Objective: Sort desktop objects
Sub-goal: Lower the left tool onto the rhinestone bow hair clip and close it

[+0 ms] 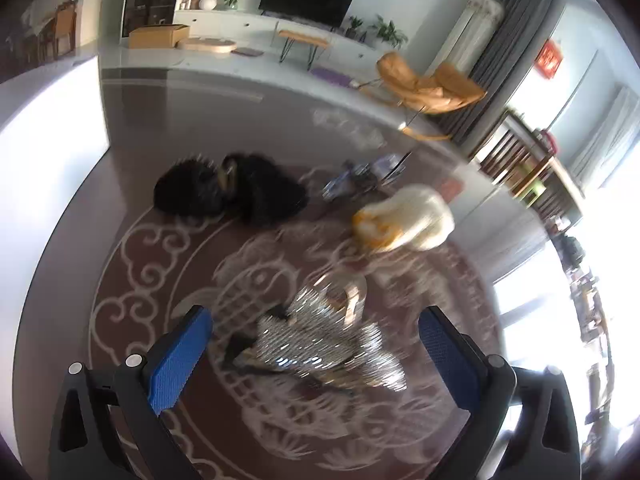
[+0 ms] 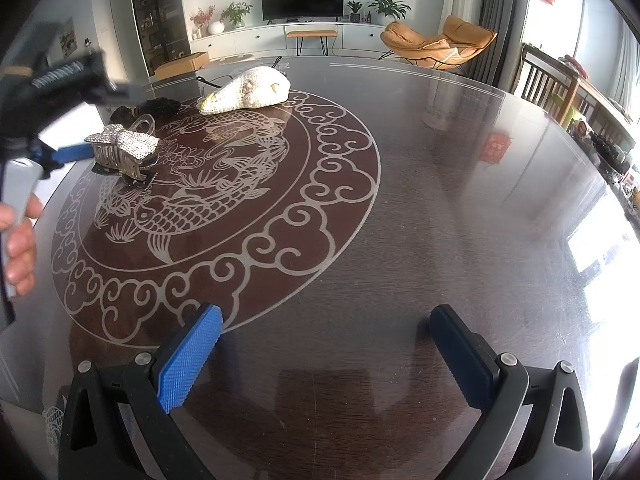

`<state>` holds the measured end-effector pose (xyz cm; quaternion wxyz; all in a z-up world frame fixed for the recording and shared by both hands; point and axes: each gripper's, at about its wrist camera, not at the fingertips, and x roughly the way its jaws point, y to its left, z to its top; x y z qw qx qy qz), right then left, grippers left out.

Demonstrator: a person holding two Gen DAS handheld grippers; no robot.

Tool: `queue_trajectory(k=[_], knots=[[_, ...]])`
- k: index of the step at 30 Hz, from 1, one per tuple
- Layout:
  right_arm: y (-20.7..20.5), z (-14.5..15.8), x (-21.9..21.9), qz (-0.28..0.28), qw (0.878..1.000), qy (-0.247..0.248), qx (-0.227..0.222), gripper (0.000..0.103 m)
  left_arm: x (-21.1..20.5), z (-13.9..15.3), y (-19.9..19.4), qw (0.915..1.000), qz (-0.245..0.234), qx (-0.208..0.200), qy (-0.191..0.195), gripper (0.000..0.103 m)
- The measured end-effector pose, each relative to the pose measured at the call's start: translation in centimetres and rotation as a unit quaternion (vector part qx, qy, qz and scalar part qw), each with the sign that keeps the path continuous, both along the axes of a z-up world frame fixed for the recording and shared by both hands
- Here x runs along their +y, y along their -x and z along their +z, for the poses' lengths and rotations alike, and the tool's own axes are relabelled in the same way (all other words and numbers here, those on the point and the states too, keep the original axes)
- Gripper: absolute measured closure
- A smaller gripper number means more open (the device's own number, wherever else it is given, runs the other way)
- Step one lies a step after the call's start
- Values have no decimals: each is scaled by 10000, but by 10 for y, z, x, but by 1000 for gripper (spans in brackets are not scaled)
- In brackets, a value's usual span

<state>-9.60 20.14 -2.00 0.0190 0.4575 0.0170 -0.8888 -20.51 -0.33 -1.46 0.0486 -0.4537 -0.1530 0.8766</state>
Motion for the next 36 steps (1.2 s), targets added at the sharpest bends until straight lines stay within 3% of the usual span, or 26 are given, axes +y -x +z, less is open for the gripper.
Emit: queue_trajectory(k=[7,10,15,17,20,23,26,27,29,31,36], knots=[[0,0,0,0,10000,0,0,0,-29,-4,-20,9990,-6,128,435,0],[0,0,0,1,10000,0,1,0,-35,0,-20,9994,-78,159,287,0],[0,0,-1,0,10000,0,1,0,-5,-5,-7,9983,-580,6,66,0],[0,0,0,0,10000,0,1,0,9,-9,-1,9979,-543,13,341,0],[0,0,0,0,10000,0,1,0,21,-20,12,9944,-19,-113,1052,0],[0,0,0,0,10000,-1,2,0,21,-27,20,9907,205,-141,1338,0],[0,0,0,1,10000,-1,1,0,18,-27,23,9922,72,-99,1238,0],[0,0,-1,1,10000,-1,2,0,16,-26,22,9929,-34,-4,1188,4],[0,0,0,1,10000,-1,1,0,11,-24,16,9917,-247,152,1256,23],[0,0,-1,1,10000,-1,1,0,6,-24,8,9910,-449,244,1237,29],[0,0,-1,2,10000,-1,1,0,-11,-25,-29,9897,-742,313,1184,29]])
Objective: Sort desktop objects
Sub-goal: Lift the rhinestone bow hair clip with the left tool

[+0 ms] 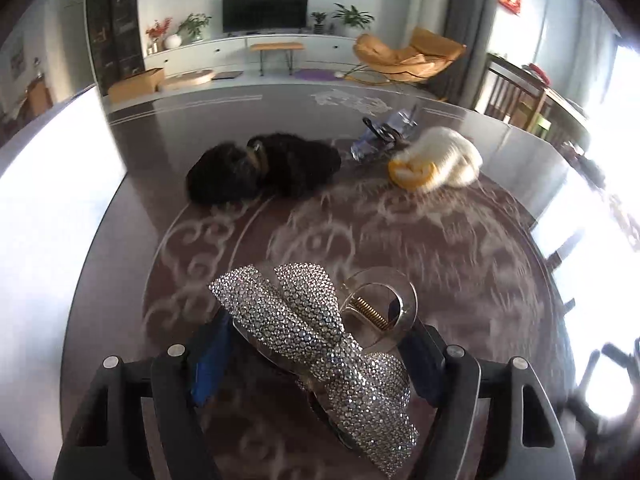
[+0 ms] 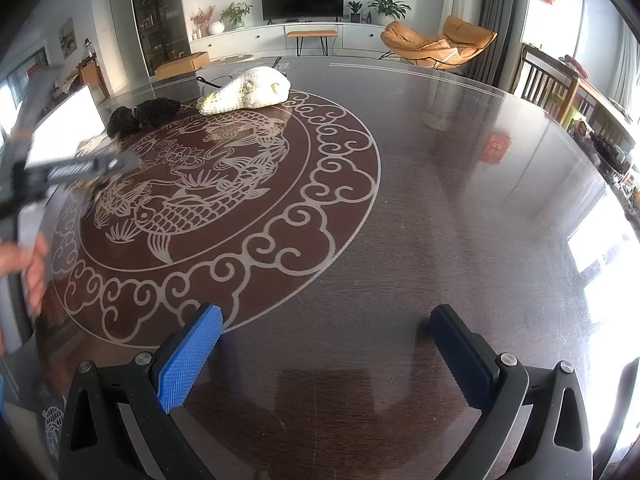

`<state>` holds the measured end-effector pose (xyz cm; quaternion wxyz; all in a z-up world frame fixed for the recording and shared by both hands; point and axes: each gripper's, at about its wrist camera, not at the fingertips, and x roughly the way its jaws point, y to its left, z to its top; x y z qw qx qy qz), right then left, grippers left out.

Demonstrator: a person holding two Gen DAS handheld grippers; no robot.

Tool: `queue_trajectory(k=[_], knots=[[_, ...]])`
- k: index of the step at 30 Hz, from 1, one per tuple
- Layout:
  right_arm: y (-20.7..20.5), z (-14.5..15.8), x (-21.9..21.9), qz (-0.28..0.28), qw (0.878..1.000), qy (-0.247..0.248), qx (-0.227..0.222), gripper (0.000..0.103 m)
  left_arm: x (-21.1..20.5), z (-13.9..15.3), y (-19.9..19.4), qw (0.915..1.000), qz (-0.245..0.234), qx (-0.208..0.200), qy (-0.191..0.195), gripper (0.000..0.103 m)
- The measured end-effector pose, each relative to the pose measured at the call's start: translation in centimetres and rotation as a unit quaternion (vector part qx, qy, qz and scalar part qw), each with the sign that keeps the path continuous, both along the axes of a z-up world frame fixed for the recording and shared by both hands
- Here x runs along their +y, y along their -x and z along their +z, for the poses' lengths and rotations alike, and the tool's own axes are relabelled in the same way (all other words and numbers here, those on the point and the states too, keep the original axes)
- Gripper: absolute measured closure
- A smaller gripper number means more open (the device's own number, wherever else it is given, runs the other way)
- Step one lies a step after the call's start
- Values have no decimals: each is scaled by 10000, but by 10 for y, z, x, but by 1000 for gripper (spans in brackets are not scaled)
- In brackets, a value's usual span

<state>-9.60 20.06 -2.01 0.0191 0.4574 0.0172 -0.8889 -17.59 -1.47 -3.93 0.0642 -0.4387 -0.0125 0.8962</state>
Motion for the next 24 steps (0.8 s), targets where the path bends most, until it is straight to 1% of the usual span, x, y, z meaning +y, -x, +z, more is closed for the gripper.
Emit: queue_trajectory(k=[3,6,7,8,9,11,24], knots=[[0,0,0,0,10000,-1,0,0,-8,-1,-29,9999,-155,-12,24,29],[0,0,2,0,10000,0,0,0,-10,-1,-52,9995,-254,-27,180,27],[0,0,0,0,10000,0,0,0,-9,-2,-54,9993,-280,-43,231,21],[0,0,0,0,10000,0,0,0,-7,-3,-57,9991,-316,-80,271,9],[0,0,0,0,10000,0,0,0,-6,-6,-60,9987,-378,-147,296,5],[0,0,1,0,10000,0,0,0,-1,-8,-58,9980,-418,-193,426,0],[0,0,0,2,10000,1,0,0,1,-9,-57,9981,-391,-205,424,0]])
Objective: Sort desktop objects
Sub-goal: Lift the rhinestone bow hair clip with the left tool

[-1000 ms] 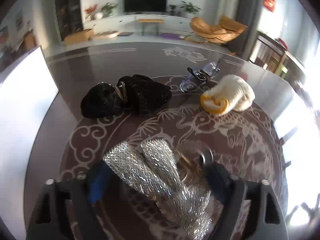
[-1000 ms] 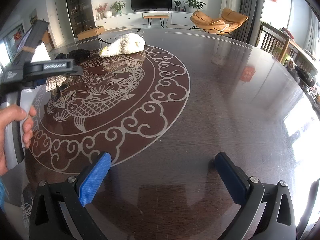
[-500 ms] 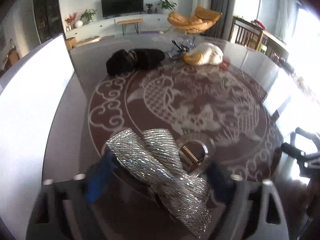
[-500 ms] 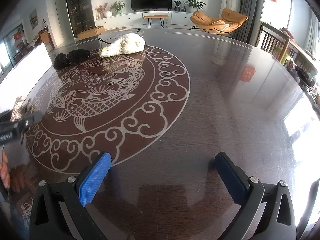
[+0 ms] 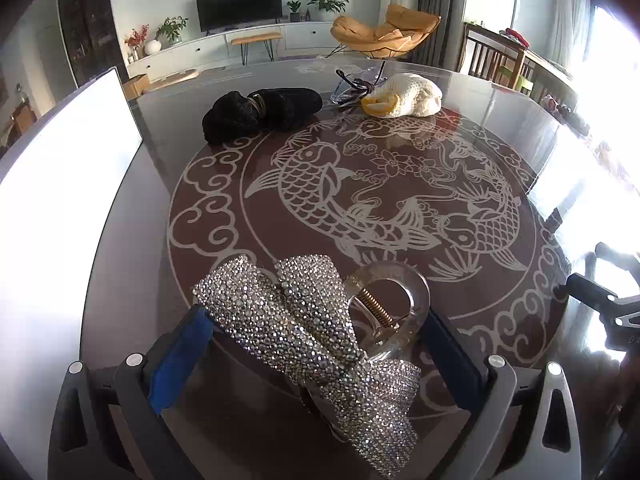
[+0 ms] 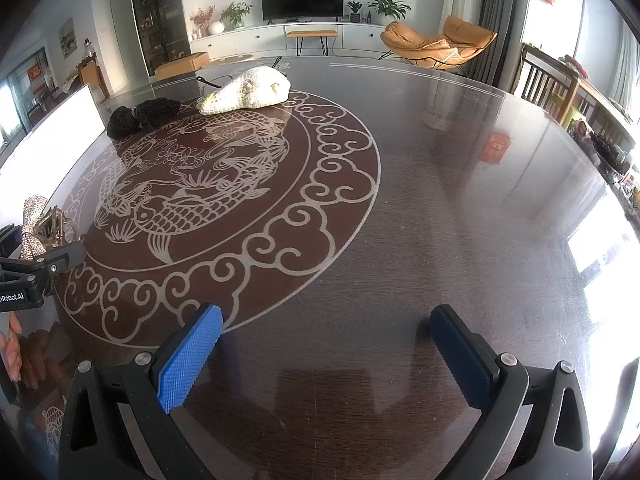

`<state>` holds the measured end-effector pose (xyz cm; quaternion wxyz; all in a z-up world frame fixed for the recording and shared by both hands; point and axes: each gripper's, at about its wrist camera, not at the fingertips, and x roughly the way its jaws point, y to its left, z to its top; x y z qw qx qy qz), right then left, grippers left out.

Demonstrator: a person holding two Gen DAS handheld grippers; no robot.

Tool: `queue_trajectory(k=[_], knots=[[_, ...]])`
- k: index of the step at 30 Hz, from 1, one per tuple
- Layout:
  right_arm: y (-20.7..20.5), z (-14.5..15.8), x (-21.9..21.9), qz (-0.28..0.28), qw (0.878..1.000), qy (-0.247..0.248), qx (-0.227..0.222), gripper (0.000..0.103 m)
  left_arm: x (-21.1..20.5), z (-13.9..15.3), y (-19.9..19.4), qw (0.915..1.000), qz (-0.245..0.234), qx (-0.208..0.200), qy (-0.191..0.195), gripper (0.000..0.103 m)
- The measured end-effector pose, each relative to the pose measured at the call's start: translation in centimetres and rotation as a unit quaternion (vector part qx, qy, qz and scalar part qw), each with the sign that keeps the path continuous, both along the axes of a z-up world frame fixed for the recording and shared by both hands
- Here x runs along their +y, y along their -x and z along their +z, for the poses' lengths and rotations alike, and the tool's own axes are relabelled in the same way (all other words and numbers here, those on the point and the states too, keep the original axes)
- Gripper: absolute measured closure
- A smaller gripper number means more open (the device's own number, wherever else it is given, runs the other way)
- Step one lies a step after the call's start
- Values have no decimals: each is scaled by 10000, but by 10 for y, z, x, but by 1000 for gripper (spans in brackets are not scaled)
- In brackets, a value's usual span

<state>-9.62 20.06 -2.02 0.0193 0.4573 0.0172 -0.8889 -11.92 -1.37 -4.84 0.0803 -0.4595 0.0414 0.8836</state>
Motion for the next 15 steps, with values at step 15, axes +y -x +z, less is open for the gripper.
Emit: queue_trajectory(k=[15], knots=[[3,-1,-1,61,10000,5,-42,0,0,-1,0,10000,-1,2,6,0]])
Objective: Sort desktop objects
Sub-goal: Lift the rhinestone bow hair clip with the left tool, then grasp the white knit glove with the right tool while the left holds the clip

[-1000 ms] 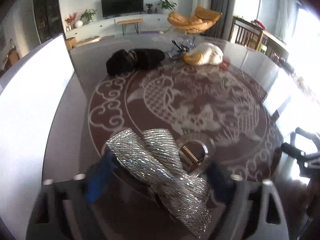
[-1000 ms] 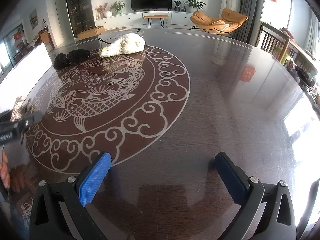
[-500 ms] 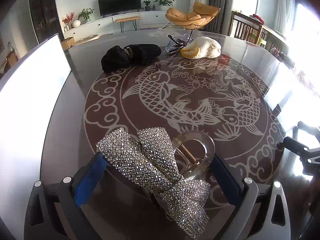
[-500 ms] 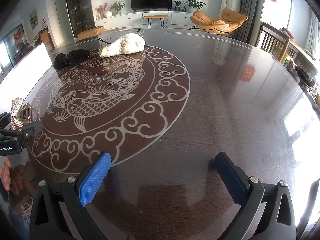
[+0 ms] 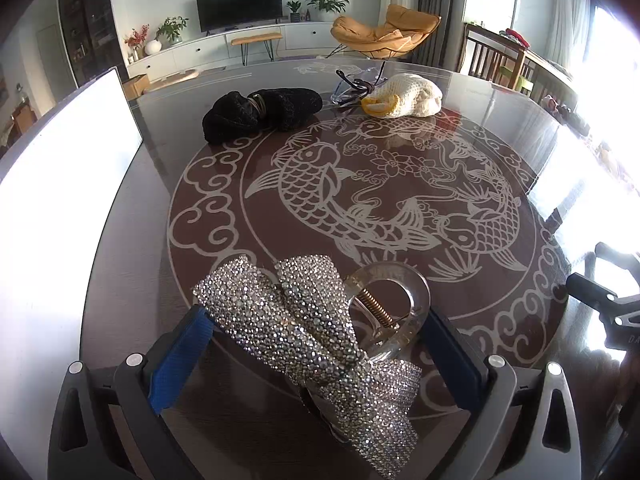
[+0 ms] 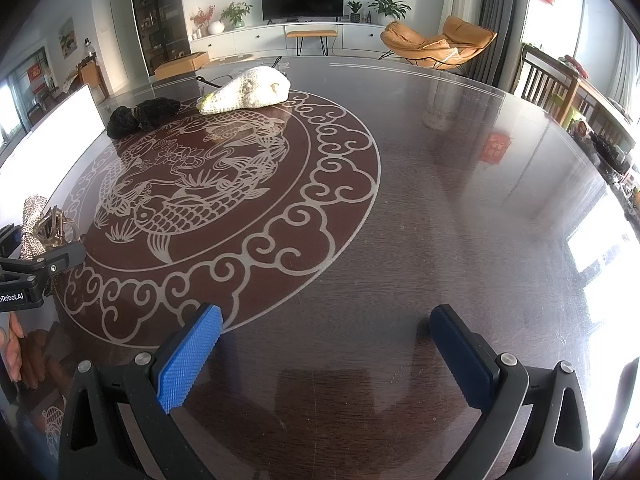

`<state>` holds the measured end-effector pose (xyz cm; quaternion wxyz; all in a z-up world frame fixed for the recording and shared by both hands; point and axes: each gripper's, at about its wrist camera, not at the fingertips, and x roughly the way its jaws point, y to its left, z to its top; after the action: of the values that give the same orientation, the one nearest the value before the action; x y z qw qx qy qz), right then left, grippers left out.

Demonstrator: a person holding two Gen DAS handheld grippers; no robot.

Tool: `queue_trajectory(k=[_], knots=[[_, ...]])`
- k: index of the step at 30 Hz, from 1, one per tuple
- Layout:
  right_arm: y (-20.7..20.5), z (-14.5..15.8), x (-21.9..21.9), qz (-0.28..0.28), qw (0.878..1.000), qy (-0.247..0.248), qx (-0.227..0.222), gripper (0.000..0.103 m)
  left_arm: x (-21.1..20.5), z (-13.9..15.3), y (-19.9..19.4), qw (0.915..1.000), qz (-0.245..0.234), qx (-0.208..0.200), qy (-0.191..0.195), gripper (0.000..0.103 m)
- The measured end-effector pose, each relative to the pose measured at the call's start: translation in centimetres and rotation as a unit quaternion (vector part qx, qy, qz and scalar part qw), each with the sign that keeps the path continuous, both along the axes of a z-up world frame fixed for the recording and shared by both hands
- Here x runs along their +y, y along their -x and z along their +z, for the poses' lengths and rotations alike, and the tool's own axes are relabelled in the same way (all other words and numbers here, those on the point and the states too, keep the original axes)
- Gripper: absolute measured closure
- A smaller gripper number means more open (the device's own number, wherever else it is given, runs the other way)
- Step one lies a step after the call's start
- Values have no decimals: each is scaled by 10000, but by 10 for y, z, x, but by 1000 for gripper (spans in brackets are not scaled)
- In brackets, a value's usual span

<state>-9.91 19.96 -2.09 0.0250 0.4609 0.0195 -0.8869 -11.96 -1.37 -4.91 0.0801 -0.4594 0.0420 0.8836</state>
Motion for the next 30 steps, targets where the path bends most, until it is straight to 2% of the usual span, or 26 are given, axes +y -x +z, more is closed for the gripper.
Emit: queue_trajectory(k=[3,9,14,17,18,19,20,21,23,25,30], knots=[[25,7,-9,266,9996,34,-76,0,0,0,0,10000,0,-1,-8,0],[118,42,-23,33,9958,904,112,0,0,0,0,10000,0,-1,-7,0],[193,33,-47,-140,9971,741,-114,4,0,-1,0,10000,1,0,-7,0],[218,22,-53,-219,9974,663,-194,6,0,-1,0,10000,0,0,-7,0],[223,19,-53,-230,9975,636,-202,11,0,-1,0,10000,0,-1,-8,0],[227,15,-52,-204,9976,629,-223,18,0,-1,0,10000,0,0,-8,0],[230,13,-51,-80,9968,756,-246,36,-1,-1,1,10000,-1,-4,-9,0],[233,12,-52,9,9965,808,-225,42,-1,-1,1,10000,1,-7,-19,0],[224,13,-53,263,9979,590,-72,48,-1,0,0,10000,3,-7,-16,0],[206,13,-53,541,9975,464,3,48,-1,0,0,10000,5,-6,-21,0],[123,14,-45,1092,9937,158,189,48,-1,0,0,10000,6,-6,-20,0]])
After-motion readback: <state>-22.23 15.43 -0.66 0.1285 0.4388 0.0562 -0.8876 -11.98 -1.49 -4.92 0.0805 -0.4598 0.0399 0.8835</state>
